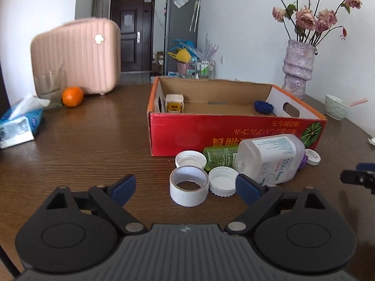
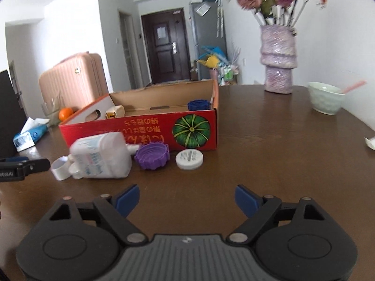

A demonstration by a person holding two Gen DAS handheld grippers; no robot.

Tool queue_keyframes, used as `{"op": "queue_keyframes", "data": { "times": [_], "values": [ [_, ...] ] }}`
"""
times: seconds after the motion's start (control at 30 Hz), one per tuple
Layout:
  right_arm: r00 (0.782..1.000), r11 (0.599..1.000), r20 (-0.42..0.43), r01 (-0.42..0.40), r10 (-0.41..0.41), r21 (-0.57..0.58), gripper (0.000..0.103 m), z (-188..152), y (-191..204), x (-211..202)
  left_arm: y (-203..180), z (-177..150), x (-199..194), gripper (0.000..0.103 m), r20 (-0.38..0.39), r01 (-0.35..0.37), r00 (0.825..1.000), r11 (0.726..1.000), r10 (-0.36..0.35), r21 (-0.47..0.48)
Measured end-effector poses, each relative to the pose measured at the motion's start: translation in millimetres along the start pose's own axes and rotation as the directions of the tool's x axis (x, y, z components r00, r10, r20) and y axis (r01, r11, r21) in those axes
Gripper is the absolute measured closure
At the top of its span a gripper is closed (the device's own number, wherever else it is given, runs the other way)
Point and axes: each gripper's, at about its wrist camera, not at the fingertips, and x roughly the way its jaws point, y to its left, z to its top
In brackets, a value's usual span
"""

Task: Organize rigid objects
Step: 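Grasp the clear tape roll with the left gripper while the right grasps the white round disc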

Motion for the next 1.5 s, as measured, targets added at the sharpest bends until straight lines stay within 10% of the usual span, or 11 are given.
{"op": "queue_keyframes", "data": {
  "times": [0.3,0.73,1.07,1.17,1.4,1.5],
  "values": [
    [0.997,0.999,-0.073,-0.032,0.033,0.013,0.037,35.6,-3.0,71.5,17.6,5.5,32.1,0.057,-0.055,0.047,0.997,0.996,-0.051,-0.081],
    [0.997,1.0,-0.078,-0.004,0.004,-0.004,0.059,37.2,-5.9,82.2,11.1,2.7,18.0,0.059,-0.05,0.021,0.998,0.999,-0.023,-0.044],
    [0.999,0.997,-0.028,0.026,-0.028,-0.07,0.069,18.8,17.3,37.2,7.9,-5.9,-62.5,0.059,0.031,0.02,0.999,0.999,-0.018,-0.038],
    [1.0,0.997,0.006,0.027,-0.027,-0.075,0.1,3.0,26.8,0.3,4.0,-18.0,-95.9,0.059,0.063,0.013,0.998,0.999,-0.011,-0.031],
    [0.999,0.994,0.027,0.044,-0.042,-0.103,0.093,-35.4,46.0,-51.0,0.5,-54.3,-148.1,0.059,0.08,0.035,0.996,0.998,-0.031,-0.048],
    [0.998,0.996,0.04,0.044,-0.041,-0.078,0.058,-40.9,46.9,-57.2,2.2,-65.2,-158.7,0.059,0.073,0.045,0.997,0.997,-0.04,-0.067]
  ]
}}
